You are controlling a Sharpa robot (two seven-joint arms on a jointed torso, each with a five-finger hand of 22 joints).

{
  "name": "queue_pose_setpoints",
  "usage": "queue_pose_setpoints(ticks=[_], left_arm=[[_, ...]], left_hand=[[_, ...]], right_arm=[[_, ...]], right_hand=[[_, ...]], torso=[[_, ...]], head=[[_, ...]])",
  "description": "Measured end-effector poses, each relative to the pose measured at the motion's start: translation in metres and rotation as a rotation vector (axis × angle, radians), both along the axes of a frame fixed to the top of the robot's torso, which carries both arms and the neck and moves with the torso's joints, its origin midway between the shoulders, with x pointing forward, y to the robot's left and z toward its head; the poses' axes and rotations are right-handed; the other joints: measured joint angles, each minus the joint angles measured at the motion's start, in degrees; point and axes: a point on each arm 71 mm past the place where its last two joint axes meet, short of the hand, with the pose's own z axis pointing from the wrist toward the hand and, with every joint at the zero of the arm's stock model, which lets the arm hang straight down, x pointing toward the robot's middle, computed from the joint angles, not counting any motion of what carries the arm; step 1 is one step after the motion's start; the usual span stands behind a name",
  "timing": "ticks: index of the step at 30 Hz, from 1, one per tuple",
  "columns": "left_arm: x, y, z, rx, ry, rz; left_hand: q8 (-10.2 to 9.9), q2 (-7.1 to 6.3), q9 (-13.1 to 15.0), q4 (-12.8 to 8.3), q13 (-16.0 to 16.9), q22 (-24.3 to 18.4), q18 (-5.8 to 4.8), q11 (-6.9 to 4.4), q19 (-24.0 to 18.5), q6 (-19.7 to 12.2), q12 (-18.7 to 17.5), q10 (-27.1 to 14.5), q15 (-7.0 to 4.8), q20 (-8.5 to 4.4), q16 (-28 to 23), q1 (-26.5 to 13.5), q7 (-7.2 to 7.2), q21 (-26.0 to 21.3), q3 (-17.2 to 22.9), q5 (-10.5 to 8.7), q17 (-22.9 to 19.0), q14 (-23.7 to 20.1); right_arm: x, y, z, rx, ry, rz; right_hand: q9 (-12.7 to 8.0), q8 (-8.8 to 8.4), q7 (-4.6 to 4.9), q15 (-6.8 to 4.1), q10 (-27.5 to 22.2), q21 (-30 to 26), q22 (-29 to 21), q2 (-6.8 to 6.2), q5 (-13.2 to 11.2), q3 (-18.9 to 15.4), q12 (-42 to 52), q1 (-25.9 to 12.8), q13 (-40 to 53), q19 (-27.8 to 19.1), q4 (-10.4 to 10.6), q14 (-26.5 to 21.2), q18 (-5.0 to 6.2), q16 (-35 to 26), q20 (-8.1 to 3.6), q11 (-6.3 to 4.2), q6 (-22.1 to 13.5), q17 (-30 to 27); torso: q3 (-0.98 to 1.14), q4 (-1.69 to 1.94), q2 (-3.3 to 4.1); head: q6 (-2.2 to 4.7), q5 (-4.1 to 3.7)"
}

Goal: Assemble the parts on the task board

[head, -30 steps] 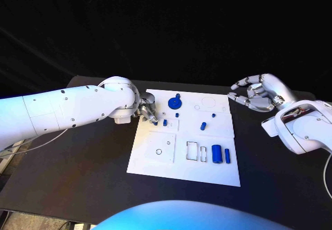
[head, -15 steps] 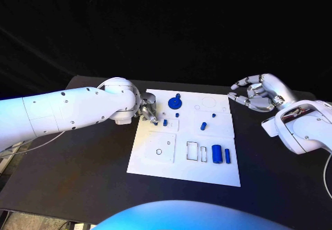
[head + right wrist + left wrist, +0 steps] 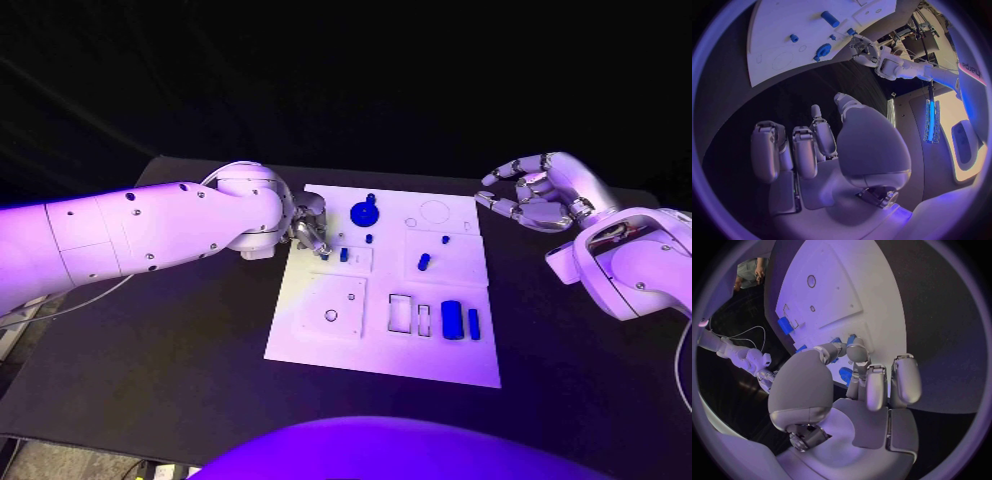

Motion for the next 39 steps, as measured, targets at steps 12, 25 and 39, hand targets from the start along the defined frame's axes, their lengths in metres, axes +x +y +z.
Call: queue_pose_setpoints(ticks=[12,25,39], left_arm=[[0.0005,0.0020,-0.0007,-0.004,0.004,0.006],[-0.0002,0.0030,-0.0013,-0.018,0.015,0.015],[-0.0007,0.0036,-0.0020,-0.028,0.023,0.020]], left_hand=[[0.2,-0.38,0.3,-1.3,1.0,0.3,0.00,-0.07,0.0,0.8,0.9,0.5,-0.21,0.00,0.0,-0.4,-0.41,0.2,-1.3,-0.67,0.0,-0.2],[0.2,-0.95,0.4,-1.6,1.2,0.3,0.00,-0.17,0.0,1.1,1.0,0.6,-0.20,0.00,0.0,0.0,-0.50,0.2,-1.6,-0.69,0.0,-0.2],[0.2,-0.96,0.6,-2.0,2.6,0.6,0.00,-0.20,0.2,1.3,2.0,1.0,-0.20,-0.21,0.2,0.1,-0.50,0.2,-2.0,-0.86,0.0,-0.2]], right_arm=[[0.0001,-0.0001,0.0000,0.000,-0.001,0.000],[0.0002,0.0001,0.0001,0.000,-0.001,0.001],[0.0002,0.0000,0.0000,0.000,-0.002,0.001]], right_hand=[[0.0,0.00,0.00,0.00,0.0,0.0,0.0,0.00,0.0,0.0,0.0,0.0,0.0,0.0,0.0,0.0,0.00,0.0,0.00,0.00,0.0,0.0],[0.0,0.00,0.00,0.00,0.0,-0.3,0.0,0.00,0.3,0.0,0.0,0.0,0.0,0.0,0.0,0.0,0.00,0.0,0.00,0.00,0.0,0.0],[0.0,0.00,0.00,0.00,0.0,-0.3,0.0,0.00,0.3,0.0,0.0,0.0,0.0,0.0,0.0,0.0,0.00,0.0,0.00,0.00,0.0,0.0]], torso=[[-0.01,0.01,0.01],[0.00,0.03,0.02],[0.03,-0.01,0.01]], head=[[-0.20,0.03],[-0.37,0.14],[-0.49,0.24]])
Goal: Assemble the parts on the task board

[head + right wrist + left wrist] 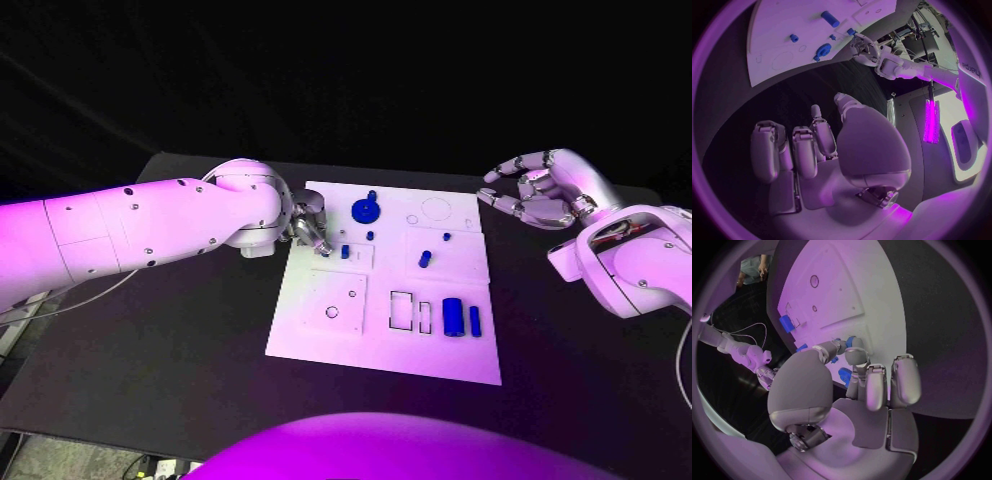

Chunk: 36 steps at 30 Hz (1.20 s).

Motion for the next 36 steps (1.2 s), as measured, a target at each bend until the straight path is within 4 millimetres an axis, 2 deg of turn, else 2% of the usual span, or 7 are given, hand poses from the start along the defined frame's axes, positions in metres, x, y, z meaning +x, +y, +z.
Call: queue_pose_setpoints(ticks=[7,12,36], left_arm=[[0.0002,0.0007,-0.0003,-0.003,0.003,0.003],[0.0006,0.0011,-0.0007,-0.006,0.005,0.007],[0.0049,0.0014,-0.0009,-0.011,0.007,0.020]], left_hand=[[0.0,0.01,0.0,0.0,0.2,0.0,0.00,0.01,0.0,0.0,0.0,0.0,-0.16,0.00,0.0,0.0,0.04,0.0,0.0,-0.01,0.0,0.2],[0.0,0.53,0.0,-0.3,0.2,0.0,0.00,0.02,0.0,-0.1,0.0,0.0,-0.42,0.00,0.0,-0.5,-0.19,0.0,-0.3,-0.47,0.0,0.0],[0.0,0.41,0.1,-0.2,1.1,0.2,0.00,0.04,0.2,0.3,0.1,0.0,-0.41,-0.20,0.2,-0.2,-0.58,0.0,-0.2,-0.14,0.0,0.0]], right_arm=[[-0.0001,-0.0002,0.0000,0.000,0.000,0.000],[-0.0002,-0.0001,0.0001,0.000,0.000,0.000],[-0.0005,-0.0003,0.0002,0.001,-0.001,0.000]], right_hand=[[0.0,0.00,0.00,0.00,0.0,0.0,0.0,0.00,0.0,0.0,0.0,0.0,0.0,0.0,0.0,0.0,0.00,0.0,0.00,0.00,0.0,0.0],[0.0,0.00,-0.04,0.00,0.0,0.0,0.0,0.00,0.0,0.0,0.0,0.0,0.0,0.0,0.0,0.0,0.00,0.0,0.00,0.00,0.0,0.0],[0.0,0.00,-0.03,0.00,0.0,0.0,0.0,0.32,0.2,0.0,0.0,-0.3,0.0,0.0,0.0,0.0,0.00,-0.2,0.00,0.00,-0.4,0.0]], torso=[[0.00,0.00,0.00],[0.00,0.03,-0.01],[-0.03,0.00,-0.02]], head=[[-0.07,0.01],[-0.07,-0.05],[-0.30,0.01]])
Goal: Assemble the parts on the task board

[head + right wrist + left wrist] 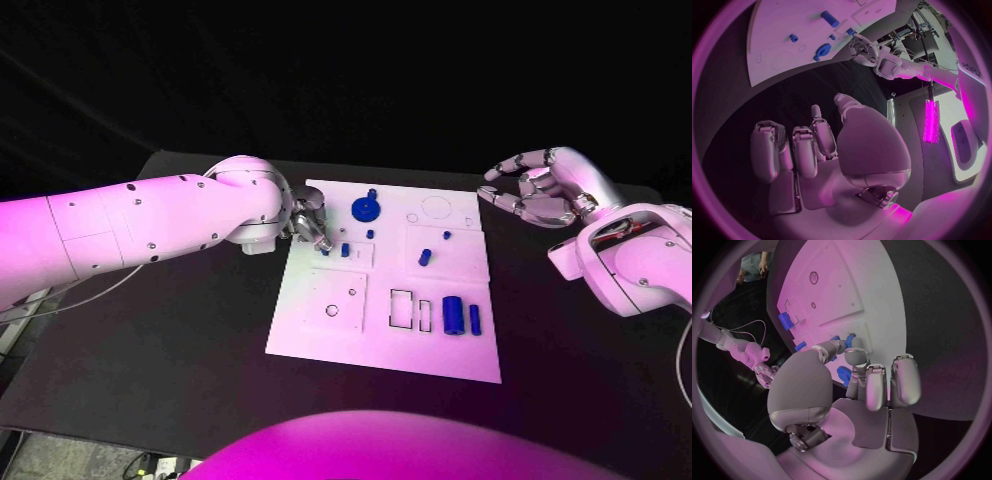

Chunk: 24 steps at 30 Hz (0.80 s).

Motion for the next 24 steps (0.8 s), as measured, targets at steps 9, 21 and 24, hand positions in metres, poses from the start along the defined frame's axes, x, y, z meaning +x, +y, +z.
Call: queue_pose_setpoints(ticks=[9,21,24], left_arm=[[0.0005,-0.0001,-0.0002,-0.001,0.008,0.001],[-0.0005,-0.0054,0.0013,0.031,-0.002,-0.032],[-0.0008,-0.0061,0.0016,0.040,-0.004,-0.040]], left_hand=[[0.0,0.03,0.1,0.3,0.5,0.1,0.01,-0.14,0.0,0.0,0.4,0.3,0.00,0.00,0.2,0.1,0.02,0.0,0.3,0.33,0.0,0.0],[0.0,-0.33,0.2,0.3,0.0,0.3,0.00,-0.12,0.0,0.0,0.4,0.3,0.01,0.00,0.2,0.4,0.05,0.2,0.3,0.33,0.0,0.0],[0.0,-0.33,0.2,0.3,0.2,0.3,0.00,-0.12,0.0,0.1,0.4,0.3,0.01,0.00,0.2,0.4,0.06,0.2,0.3,0.33,0.0,0.0]], right_arm=[[0.0001,0.0000,0.0000,0.000,0.000,0.000],[0.0002,0.0001,-0.0001,0.000,0.000,0.000],[0.0001,0.0001,-0.0001,0.000,0.000,0.000]], right_hand=[[0.0,0.00,0.00,0.00,0.0,0.0,0.0,-0.01,0.0,0.0,0.0,0.0,0.0,0.0,0.0,0.0,0.00,0.0,0.00,0.00,0.0,0.0],[0.0,0.00,0.00,0.00,0.0,0.0,0.0,-0.01,0.0,0.0,0.0,0.0,0.0,0.0,0.0,0.0,0.00,0.0,0.00,0.00,0.0,0.0],[0.0,0.00,0.00,0.00,0.0,0.0,0.0,-0.01,0.0,0.0,0.0,0.0,0.0,0.0,0.0,0.0,0.00,0.0,0.00,0.00,0.0,0.0]], torso=[[0.01,0.03,0.00],[0.00,0.01,0.01],[-0.01,0.00,0.01]], head=[[-0.18,-0.01],[-0.18,-0.02],[-0.18,-0.04]])
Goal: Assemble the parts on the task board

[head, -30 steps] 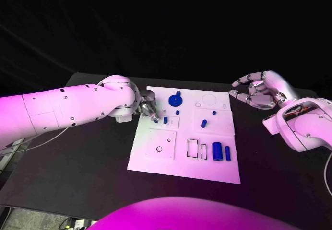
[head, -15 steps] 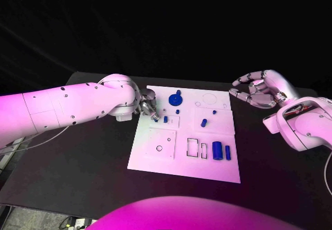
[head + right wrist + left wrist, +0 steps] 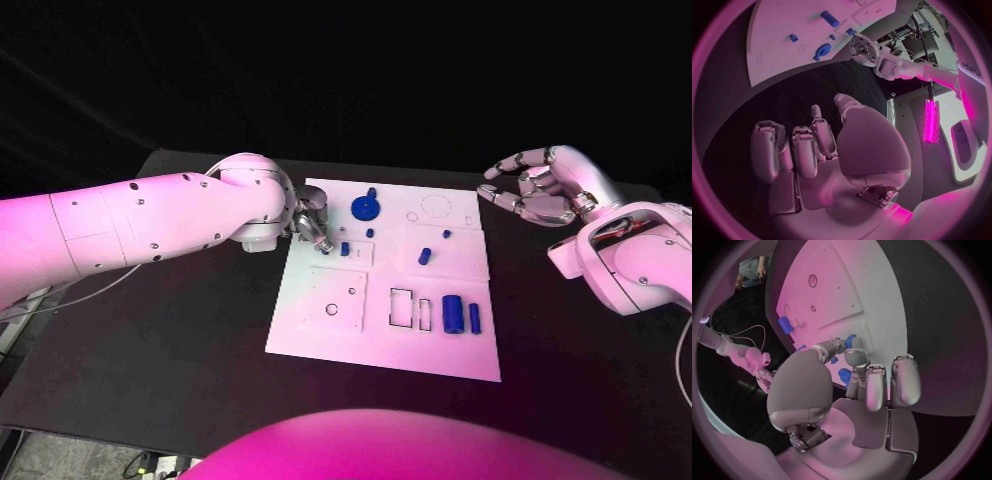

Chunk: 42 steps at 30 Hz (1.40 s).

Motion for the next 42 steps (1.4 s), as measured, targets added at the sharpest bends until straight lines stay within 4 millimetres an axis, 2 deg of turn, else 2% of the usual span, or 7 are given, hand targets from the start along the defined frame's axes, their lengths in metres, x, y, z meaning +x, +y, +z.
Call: queue_pose_setpoints(ticks=[7,21,25,28,33,42], left_arm=[[-0.0002,-0.0007,0.0000,0.005,0.000,-0.006],[0.0016,0.0005,-0.0003,0.000,-0.004,0.005],[0.0023,0.0013,-0.0004,-0.003,-0.005,0.010],[0.0027,0.0018,-0.0006,-0.005,-0.004,0.013],[0.0029,0.0024,-0.0010,-0.007,-0.002,0.016],[0.0031,0.0030,-0.0014,-0.007,0.002,0.018]], left_hand=[[0.0,0.03,0.0,0.5,0.2,0.0,0.00,0.00,0.0,0.1,0.0,0.0,0.00,0.00,0.0,0.0,0.08,0.0,0.5,-0.01,0.0,0.0],[0.2,1.82,0.0,0.1,0.2,-0.1,0.00,-0.11,0.0,0.1,-0.4,0.3,0.01,0.00,0.0,-1.8,0.10,0.0,0.1,-1.33,0.0,0.0],[0.2,2.78,-0.1,0.0,0.2,-0.2,0.00,-0.11,0.0,0.1,-0.4,0.3,-0.22,0.00,0.0,-2.8,0.10,0.0,0.0,-1.54,0.0,0.2],[0.2,2.76,-0.1,-0.1,0.2,-0.2,0.00,-0.14,0.2,0.1,-0.4,0.3,-0.22,-0.21,0.0,-3.3,0.10,0.0,-0.4,-1.53,0.0,0.2],[0.2,2.25,0.0,1.0,0.4,-0.2,0.00,-0.35,0.2,0.6,-0.4,0.1,-0.45,-0.21,0.0,-3.8,-0.43,0.0,-1.7,-1.51,0.0,0.0],[0.2,2.24,0.0,1.2,0.4,-0.2,0.00,-0.35,0.2,0.8,-0.4,0.1,-0.45,-0.21,0.0,-3.8,-0.62,0.0,-2.2,-1.51,0.0,0.0]], right_arm=[[0.0001,0.0000,0.0000,0.000,0.000,0.000],[0.0002,-0.0003,-0.0001,0.000,0.000,-0.001],[0.0002,-0.0003,-0.0001,0.000,0.000,-0.001],[0.0003,-0.0002,-0.0001,0.000,0.000,0.000],[0.0003,-0.0003,-0.0001,0.000,0.000,-0.001],[0.0003,-0.0006,-0.0002,0.000,0.000,-0.001]], right_hand=[[0.0,0.23,0.00,0.00,0.0,0.0,0.0,0.00,0.0,0.0,0.0,0.0,0.0,0.0,0.0,0.0,0.00,0.0,0.00,0.00,0.0,0.0],[0.0,0.23,0.00,0.00,0.0,0.0,0.0,0.00,0.0,0.0,-0.2,0.0,0.0,0.0,0.0,0.0,0.00,0.0,0.00,0.00,0.0,0.0],[0.0,0.23,0.00,0.00,0.0,0.0,0.0,0.00,0.0,0.0,-0.2,0.0,0.0,0.0,0.0,0.0,0.00,0.0,0.00,0.00,0.0,0.0],[0.0,0.22,0.00,0.00,0.0,0.0,0.0,0.00,0.0,0.0,-0.2,0.0,0.0,0.0,0.0,0.0,0.00,0.0,0.00,0.00,0.0,0.0],[0.0,0.22,0.00,0.00,0.0,0.0,0.0,0.00,0.0,0.0,-0.2,0.0,0.0,0.0,0.0,0.0,0.00,0.0,0.00,0.00,0.0,0.0],[0.0,0.22,0.00,0.00,0.0,0.0,0.0,0.00,0.0,0.0,-0.2,0.0,0.0,0.0,0.0,0.0,0.00,0.0,0.00,0.00,0.0,0.0]], torso=[[0.01,0.06,-0.01],[0.01,0.01,-0.01],[0.01,0.06,-0.01],[0.01,0.05,-0.01],[0.02,0.02,0.00],[0.02,0.04,0.01]], head=[[0.02,-0.08],[0.12,-0.08],[0.12,-0.15],[0.14,-0.15],[0.14,-0.15],[0.10,-0.14]])
